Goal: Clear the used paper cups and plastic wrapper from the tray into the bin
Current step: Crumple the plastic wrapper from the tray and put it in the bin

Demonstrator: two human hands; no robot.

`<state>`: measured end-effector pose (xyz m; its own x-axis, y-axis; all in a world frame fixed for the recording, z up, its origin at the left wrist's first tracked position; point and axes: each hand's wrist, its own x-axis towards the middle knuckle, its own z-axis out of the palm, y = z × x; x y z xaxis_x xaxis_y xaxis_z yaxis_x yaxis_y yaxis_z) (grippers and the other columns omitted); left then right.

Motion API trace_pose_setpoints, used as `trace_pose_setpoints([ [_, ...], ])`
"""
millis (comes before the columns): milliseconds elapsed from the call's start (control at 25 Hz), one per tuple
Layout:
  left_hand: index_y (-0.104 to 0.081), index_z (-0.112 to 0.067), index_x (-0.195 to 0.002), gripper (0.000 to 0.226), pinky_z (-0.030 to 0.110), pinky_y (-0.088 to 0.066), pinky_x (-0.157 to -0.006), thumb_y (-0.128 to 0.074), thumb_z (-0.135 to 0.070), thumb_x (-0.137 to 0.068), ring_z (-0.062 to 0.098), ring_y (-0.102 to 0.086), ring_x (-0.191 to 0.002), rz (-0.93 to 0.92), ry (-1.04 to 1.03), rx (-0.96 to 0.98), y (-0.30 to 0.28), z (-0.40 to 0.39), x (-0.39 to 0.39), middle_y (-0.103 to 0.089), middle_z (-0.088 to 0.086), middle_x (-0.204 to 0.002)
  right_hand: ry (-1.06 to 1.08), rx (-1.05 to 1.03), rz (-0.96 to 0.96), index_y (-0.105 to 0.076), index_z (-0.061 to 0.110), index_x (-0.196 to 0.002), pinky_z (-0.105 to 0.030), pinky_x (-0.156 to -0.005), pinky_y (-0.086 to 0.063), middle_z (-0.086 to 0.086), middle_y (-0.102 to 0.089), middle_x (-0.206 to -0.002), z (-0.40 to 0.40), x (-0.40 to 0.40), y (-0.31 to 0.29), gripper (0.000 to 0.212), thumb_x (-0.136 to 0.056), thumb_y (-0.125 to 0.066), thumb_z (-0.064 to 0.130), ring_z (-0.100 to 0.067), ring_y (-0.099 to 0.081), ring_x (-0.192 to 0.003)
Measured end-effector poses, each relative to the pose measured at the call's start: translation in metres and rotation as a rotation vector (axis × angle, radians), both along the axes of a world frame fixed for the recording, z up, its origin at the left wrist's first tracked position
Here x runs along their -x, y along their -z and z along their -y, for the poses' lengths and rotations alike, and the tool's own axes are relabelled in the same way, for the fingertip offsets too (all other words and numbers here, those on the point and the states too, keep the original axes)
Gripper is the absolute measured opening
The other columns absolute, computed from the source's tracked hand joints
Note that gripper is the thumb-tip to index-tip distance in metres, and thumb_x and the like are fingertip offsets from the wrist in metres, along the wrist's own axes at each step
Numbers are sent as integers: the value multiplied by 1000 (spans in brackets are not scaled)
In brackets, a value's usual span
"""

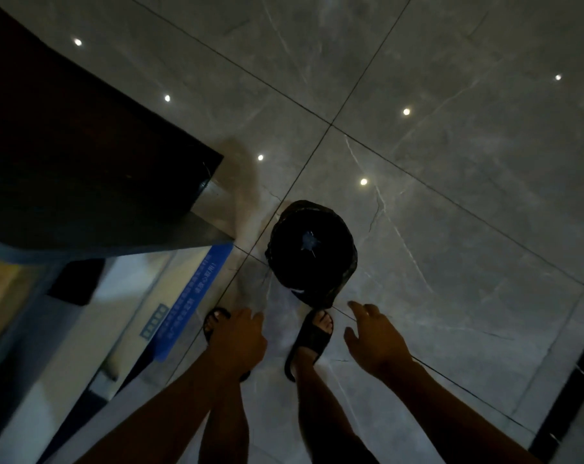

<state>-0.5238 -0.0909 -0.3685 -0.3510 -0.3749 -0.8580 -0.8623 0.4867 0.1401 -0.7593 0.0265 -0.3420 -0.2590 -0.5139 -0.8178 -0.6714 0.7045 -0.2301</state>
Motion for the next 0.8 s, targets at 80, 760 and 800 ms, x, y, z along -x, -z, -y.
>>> trace_pose_setpoints([
  [80,-56,-13,-127,34,36,-49,-94,-45,-32,-101,24,-56,-116,20,-26,-46,-37,-6,-15,-55,10,-133,10,15,-15,-26,22,-157,-40,-103,-51,-13,-40,-154,-8,-1,-41,62,-102,-50,37,-29,-53,-131],
  [760,-62,-7,-110,31,35,-50,-91,-45,-32,-102,29,-63,-106,-67,-472,-54,-261,-69,-87,-67,16,-117,-253,18,42,-17,25,-159,-45,-86,-54,-17,-44,-140,-75,-53,-245,71,-96,-48,33,-39,-62,-112],
  [800,-61,-7,-108,30,35,-50,-91,-45,-32,-102,29,-63,-107,-82,-477,-58,-268,-77,-86,-67,16,-117,-258,31,44,-20,26,-158,-45,-85,-54,-16,-46,-137,-75,-52,-246,69,-96,-48,32,-39,-62,-111],
])
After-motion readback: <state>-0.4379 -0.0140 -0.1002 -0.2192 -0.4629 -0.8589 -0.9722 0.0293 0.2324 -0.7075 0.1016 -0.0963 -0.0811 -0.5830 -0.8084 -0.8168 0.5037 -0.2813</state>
